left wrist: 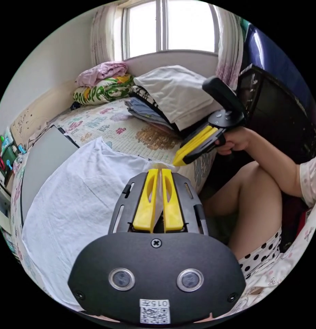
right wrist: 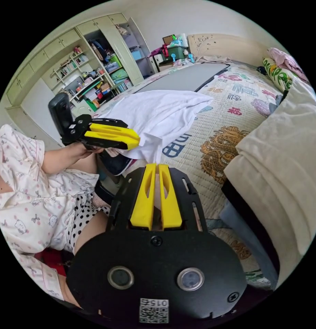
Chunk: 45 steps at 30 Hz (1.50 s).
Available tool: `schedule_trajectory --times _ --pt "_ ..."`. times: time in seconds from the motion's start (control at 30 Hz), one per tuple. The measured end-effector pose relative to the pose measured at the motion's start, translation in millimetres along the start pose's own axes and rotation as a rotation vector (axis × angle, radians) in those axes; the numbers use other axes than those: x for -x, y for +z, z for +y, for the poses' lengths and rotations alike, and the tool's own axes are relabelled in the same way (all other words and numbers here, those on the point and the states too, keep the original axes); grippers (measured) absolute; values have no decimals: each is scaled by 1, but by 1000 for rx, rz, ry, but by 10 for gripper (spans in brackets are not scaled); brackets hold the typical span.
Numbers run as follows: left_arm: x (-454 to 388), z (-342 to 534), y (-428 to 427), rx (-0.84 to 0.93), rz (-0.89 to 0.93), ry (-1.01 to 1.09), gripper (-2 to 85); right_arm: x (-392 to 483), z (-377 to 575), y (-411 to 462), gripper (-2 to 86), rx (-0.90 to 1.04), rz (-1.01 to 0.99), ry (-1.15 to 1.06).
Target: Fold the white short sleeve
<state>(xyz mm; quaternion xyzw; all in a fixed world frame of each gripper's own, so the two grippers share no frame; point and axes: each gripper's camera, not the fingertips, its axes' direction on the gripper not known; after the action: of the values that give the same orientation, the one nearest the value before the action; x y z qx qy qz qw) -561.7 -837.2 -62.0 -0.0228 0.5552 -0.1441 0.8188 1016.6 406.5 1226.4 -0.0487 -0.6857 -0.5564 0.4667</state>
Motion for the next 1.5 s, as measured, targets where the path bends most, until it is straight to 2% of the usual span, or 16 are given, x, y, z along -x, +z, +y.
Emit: schedule_trajectory --times 0.17,0.23,0.33,0.47,0.6,0.73,0.9,0.97,1.03,1.13,1.27,1.5 --pt "6 -5 -8 -64 119 18 10 -24 22 -40 148 -143 -69 -29" --pt "1 -8 5 -58 115 26 13 -42 21 -42 149 -155 -86 -9" --pt "-3 -13 36 -2 127 24 24 -73 16 -35 149 -143 -108 24" --pt "-13 -20 101 165 185 45 49 -119 10 -26 149 -139 -113 95" --pt "-17 -24 105 123 224 67 51 -153 2 -8 148 -119 -98 163" --pt "-4 -34 95 78 262 82 51 -153 -28 35 145 -26 -37 90" --pt "57 -58 80 -1 168 28 58 -148 -72 87 139 60 -7 15" --pt "79 -71 86 8 96 17 65 -147 -91 125 136 165 93 -27" --pt "109 -96 102 44 29 -34 79 -145 -99 138 132 180 157 -77" --pt "134 -127 123 66 35 -71 87 -168 -107 141 126 171 147 -58" --pt "152 -180 185 142 -52 -65 96 -210 -111 143 114 122 147 7" --pt "147 -216 331 357 -152 -23 98 -242 -132 191 88 199 196 -39"
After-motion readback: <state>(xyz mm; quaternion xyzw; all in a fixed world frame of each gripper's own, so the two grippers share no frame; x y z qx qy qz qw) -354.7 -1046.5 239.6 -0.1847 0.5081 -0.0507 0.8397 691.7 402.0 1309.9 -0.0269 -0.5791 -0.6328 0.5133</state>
